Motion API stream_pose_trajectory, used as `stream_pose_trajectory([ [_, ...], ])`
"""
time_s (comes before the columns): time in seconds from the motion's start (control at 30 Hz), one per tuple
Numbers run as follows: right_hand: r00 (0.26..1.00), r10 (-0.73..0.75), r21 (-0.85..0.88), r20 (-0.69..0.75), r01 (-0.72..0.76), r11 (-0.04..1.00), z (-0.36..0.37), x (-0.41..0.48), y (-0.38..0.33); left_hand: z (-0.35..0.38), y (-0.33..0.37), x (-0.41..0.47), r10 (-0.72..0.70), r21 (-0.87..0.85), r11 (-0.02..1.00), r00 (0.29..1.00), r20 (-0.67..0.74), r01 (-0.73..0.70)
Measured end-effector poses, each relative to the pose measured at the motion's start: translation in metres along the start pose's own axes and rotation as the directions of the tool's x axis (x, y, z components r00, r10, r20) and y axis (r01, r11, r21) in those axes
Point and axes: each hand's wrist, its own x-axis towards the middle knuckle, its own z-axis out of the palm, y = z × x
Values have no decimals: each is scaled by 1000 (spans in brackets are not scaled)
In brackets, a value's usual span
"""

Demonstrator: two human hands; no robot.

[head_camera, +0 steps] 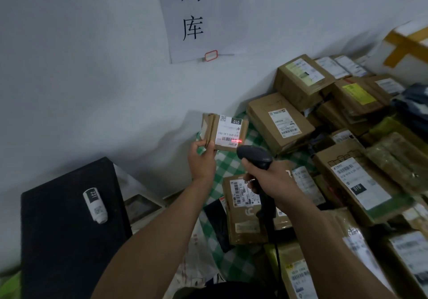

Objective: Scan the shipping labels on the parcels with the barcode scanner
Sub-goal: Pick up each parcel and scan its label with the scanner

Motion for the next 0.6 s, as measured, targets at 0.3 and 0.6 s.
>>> stream_pose_trajectory([
  [0.3,999,9,12,47,-9,1000,-3,-8,-1,-3,-2,-2,-1,-8,1000,1000,-20,0],
  [0.6,1000,16,-11,24,-16,1000,-4,-8,4,-7,-20,17,-183,-42,983,982,-37,181],
])
